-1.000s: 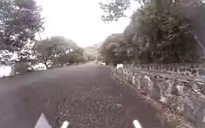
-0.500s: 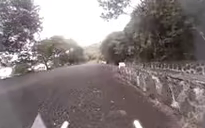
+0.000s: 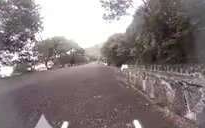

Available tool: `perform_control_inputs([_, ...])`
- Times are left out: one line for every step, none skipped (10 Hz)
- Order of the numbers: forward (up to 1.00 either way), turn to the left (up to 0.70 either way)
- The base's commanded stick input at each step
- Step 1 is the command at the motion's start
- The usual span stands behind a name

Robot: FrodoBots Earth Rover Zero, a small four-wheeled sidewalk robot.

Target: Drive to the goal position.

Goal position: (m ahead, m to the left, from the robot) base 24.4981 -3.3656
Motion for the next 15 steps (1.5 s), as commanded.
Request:
perform_control_inputs([0.5, 0.0])
perform_control_inputs([0.5, 0.0])
perform_control_inputs([0.5, 0.0])
perform_control_inputs([0.5, 0.0])
perform_control_inputs([0.5, 0.0])
perform_control_inputs([0.5, 0.0])
perform_control_inputs([0.5, 0.0])
perform_control_inputs([0.5, 0.0])
perform_control_inputs([0.5, 0.0])
perform_control_inputs([0.5, 0.0])
perform_control_inputs([0.5, 0.0])
perform_control_inputs([0.5, -0.02])
perform_control_inputs([0.5, -0.25])
perform_control_inputs([0.5, -0.49])
perform_control_inputs([0.5, -0.5])
